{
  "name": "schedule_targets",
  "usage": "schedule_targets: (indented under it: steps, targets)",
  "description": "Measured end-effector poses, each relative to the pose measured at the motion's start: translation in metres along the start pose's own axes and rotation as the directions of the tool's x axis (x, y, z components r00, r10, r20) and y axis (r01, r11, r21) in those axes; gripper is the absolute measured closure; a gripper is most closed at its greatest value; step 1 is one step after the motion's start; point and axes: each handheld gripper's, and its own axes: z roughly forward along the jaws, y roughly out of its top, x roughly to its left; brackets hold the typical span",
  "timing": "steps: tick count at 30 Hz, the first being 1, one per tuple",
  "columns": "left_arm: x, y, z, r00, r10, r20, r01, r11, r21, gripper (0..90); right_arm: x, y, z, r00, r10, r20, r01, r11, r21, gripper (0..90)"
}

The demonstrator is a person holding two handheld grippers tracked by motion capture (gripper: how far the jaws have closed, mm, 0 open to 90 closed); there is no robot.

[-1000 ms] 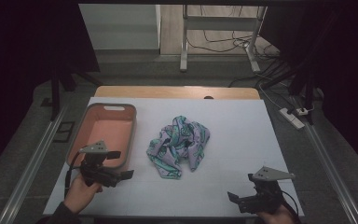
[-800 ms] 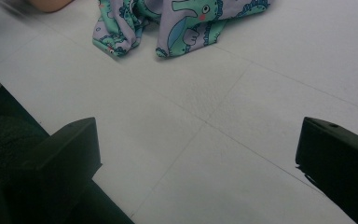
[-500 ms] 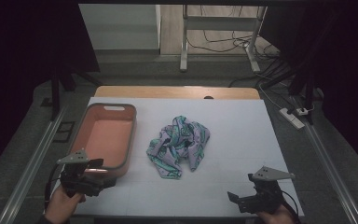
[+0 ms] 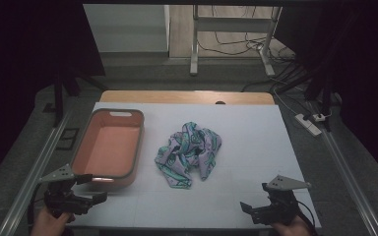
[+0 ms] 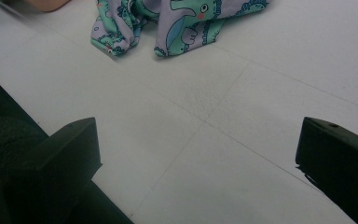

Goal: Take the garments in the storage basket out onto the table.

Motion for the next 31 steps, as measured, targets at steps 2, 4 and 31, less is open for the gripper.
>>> schedule_targets:
  steps: [2,4,31]
  targets:
    - [0.0,-0.002,-0.002,1.0,0.0,-0.007,0.0,1.0,0.004,0.0,0.0,0.0,0.0,1.0,0.001,-0.001,-0.001,1.0,0.002,0.0]
    - [0.0,-0.004,-0.003,0.9998,-0.001,-0.018,0.001,1.0,0.006,0.0,0.0,0.0,0.0,1.0,0.002,0.0,-0.002,1.0,0.001,0.0]
    - [-0.001,-0.024,-0.027,0.9943,-0.03,-0.102,0.033,0.9992,0.023,0.0,0.001,0.0,0.001,0.9999,0.003,0.015,-0.003,1.0,0.01,0.0]
